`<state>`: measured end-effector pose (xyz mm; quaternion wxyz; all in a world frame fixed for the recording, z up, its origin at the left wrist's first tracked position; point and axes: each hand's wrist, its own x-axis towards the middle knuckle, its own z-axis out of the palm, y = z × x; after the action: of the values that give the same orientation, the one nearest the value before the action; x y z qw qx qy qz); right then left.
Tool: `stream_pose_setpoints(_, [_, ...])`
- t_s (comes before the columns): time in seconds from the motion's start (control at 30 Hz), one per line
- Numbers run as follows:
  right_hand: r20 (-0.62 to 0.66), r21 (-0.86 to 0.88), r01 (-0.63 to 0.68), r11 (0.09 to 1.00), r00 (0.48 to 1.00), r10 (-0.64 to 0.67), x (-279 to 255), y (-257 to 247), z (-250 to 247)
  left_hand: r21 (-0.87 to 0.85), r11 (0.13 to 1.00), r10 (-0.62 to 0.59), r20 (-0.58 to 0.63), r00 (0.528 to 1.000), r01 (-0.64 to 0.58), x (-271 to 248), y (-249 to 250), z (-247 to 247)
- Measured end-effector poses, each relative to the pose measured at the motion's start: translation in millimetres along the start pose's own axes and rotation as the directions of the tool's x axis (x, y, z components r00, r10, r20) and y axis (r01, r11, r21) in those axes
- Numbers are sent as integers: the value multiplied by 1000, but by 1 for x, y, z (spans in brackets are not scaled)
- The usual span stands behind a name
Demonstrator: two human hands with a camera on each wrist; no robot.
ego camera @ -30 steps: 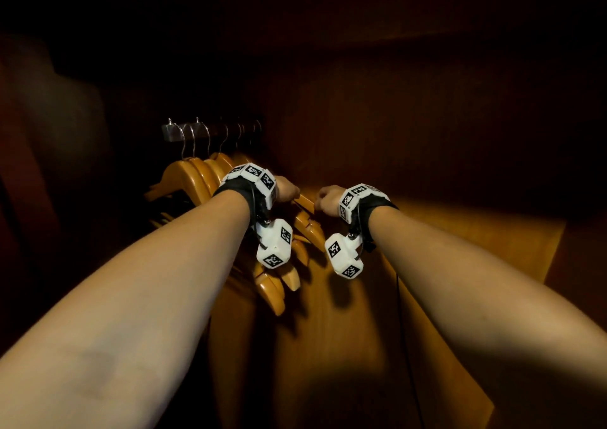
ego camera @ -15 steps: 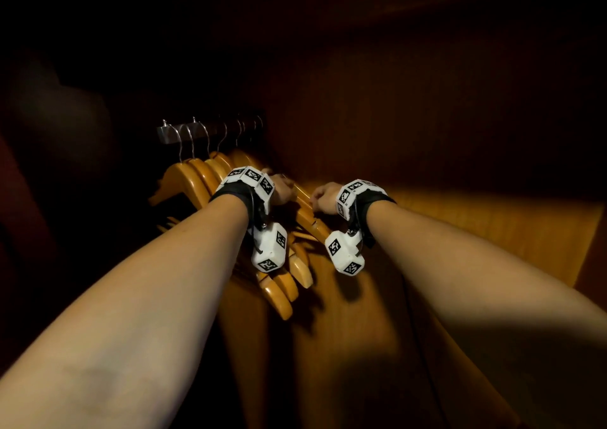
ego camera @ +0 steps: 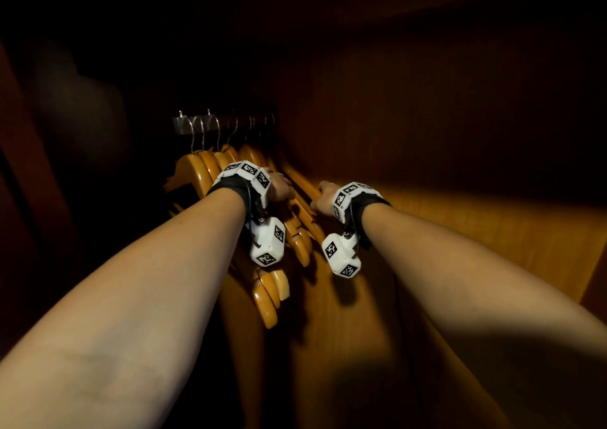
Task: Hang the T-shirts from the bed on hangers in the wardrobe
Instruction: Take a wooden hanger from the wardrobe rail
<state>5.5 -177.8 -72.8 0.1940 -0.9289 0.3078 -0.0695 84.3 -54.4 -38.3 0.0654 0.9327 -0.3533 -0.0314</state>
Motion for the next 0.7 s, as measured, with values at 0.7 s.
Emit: stream_pose_setpoints(0.7, [-260,-110,11,994,965,-40,-13,4,-28,45,998,-32,-35,999,34,5,2,-2])
